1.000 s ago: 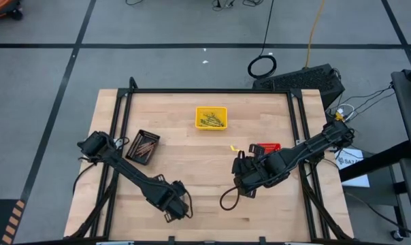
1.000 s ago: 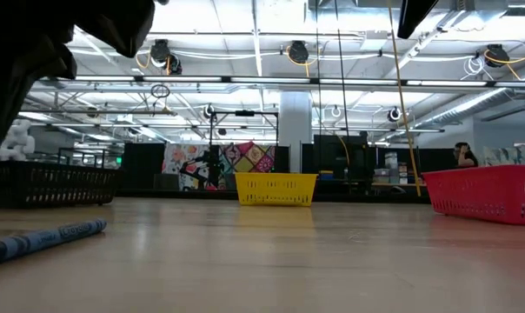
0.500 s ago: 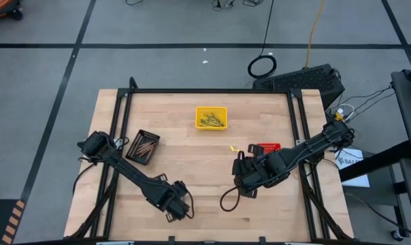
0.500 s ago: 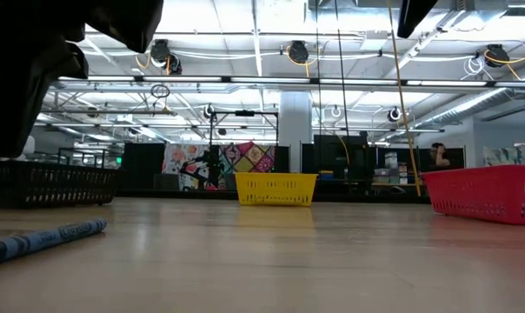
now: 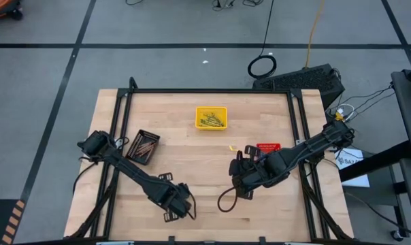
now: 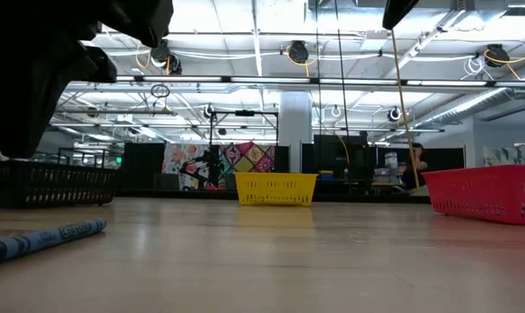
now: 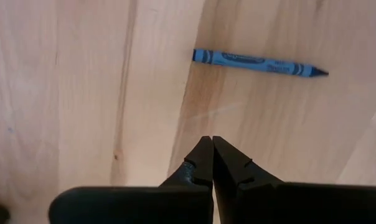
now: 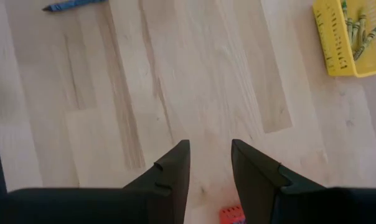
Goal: Sort crayons
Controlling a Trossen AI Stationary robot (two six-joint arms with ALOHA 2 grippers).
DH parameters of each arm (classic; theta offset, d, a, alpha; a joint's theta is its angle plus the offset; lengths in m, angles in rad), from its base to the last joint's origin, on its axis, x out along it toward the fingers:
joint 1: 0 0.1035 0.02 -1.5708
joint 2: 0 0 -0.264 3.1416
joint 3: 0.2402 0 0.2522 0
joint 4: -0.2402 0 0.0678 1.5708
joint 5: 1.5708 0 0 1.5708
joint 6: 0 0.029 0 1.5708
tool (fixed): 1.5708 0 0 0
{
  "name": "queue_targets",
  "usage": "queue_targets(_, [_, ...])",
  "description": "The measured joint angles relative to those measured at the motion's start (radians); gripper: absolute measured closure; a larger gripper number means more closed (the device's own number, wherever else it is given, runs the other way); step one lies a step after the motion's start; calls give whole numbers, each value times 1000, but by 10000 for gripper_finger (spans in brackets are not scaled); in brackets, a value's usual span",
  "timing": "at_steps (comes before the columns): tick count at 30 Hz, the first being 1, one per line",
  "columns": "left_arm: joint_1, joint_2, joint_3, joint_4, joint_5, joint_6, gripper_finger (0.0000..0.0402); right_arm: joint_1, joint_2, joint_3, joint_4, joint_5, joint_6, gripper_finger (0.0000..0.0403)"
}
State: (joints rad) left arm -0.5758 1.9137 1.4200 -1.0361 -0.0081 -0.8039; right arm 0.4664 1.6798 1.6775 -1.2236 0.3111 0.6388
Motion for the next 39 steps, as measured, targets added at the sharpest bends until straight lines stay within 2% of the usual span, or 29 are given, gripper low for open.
queue_targets(7, [9, 0, 0, -38, 55, 154, 401, 0, 0, 0, 29, 0, 29, 298])
queue_targets(18, [10, 0, 0, -103, 148, 155, 401, 0, 0, 0, 15, -1, -21, 298])
queue_targets(22, [13, 0, 0, -111, 121, 98, 401, 0, 0, 0, 17, -2, -23, 298])
queue_targets(30, [22, 1, 0, -136, 77, 132, 401, -24, 0, 0, 19, -51, -19, 298])
queue_targets(39, [45, 1, 0, -238, 127, 217, 395, -34, 0, 0, 20, -48, 4, 283])
